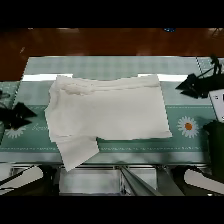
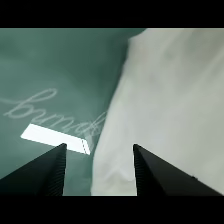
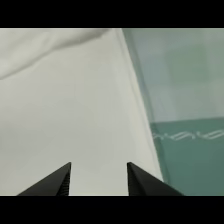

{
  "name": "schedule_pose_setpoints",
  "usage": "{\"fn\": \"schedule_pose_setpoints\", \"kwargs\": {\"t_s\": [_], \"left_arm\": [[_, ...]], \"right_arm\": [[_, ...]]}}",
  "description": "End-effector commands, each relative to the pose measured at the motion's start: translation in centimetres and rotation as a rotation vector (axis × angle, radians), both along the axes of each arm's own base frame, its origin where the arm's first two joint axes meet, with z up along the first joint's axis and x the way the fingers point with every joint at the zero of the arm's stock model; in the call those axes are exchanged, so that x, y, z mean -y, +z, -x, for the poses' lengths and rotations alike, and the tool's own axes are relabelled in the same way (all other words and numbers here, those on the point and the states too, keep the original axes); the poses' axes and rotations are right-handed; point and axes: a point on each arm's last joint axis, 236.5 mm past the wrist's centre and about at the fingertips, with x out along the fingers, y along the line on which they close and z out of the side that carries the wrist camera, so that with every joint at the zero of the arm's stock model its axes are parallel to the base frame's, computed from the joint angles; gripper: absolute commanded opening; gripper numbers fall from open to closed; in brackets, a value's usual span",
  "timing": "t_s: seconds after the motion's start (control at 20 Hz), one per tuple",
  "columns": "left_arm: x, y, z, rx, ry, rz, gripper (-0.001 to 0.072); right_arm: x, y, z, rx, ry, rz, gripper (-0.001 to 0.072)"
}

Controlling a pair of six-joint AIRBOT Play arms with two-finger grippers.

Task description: Fold the shirts.

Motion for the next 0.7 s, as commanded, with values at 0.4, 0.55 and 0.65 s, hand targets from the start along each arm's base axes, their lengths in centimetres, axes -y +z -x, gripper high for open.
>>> {"fn": "schedule_pose_setpoints", "kwargs": {"t_s": [0.4,0.55,0.65], "left_arm": [[7.3,-4.9,7.0,-0.094,0.072,0.213,0.0506],[8.7,-5.4,6.3,-0.059,0.04,0.223,0.0506],[9.9,-4.9,5.2,-0.011,0.005,0.261,0.0505]], "right_arm": [[-5.8,-0.7,8.5,0.105,0.047,-0.117,0.041],[-5.8,-0.6,8.3,0.11,0.041,-0.118,0.041],[-5.5,-0.7,8.1,0.119,0.03,-0.108,0.041]]}}
